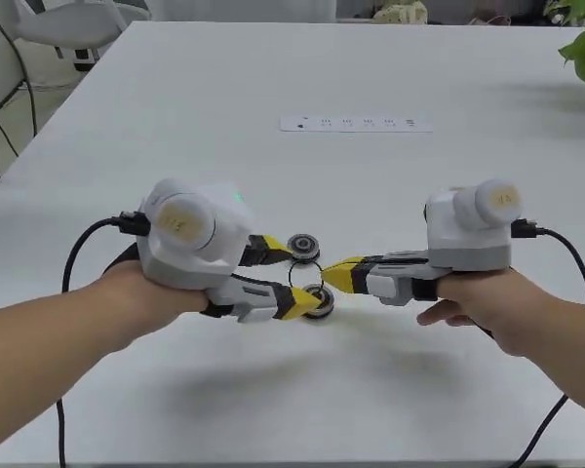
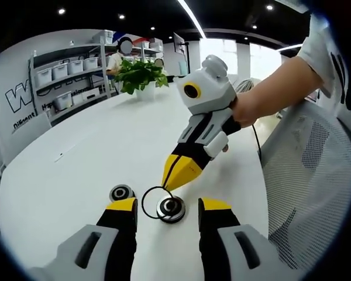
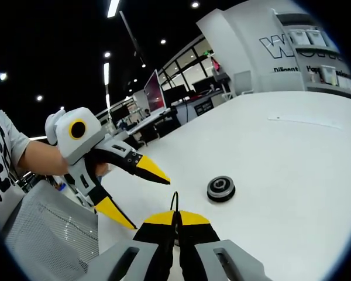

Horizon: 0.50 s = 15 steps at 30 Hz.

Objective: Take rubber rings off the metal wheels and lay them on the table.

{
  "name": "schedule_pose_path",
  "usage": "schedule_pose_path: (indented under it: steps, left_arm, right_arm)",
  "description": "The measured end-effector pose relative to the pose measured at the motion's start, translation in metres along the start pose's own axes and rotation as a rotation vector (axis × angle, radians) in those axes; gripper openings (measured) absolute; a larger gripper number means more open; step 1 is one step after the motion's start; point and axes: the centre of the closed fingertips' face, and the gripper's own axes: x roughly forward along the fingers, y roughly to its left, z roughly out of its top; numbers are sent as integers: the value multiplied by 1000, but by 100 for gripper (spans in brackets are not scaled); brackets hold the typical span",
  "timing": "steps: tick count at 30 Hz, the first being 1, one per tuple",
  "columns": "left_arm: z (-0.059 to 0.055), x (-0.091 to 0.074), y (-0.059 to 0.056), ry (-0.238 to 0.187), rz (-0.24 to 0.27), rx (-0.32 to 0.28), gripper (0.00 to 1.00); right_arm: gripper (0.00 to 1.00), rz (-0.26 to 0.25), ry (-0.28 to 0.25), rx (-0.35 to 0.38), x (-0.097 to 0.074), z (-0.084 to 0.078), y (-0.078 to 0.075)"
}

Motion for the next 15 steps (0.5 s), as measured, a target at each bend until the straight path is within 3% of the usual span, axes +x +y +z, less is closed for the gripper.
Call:
schedule_pose_path:
  steps: [5,15]
  left_arm:
    - [3,-9,-1,-23,0,-24,41]
    - [-3,-33,5,-42,35,-47,49]
  right_arm:
    - [0,2,-2,-1,0,2,2]
    - [0,7,-3,-11,4,6,4]
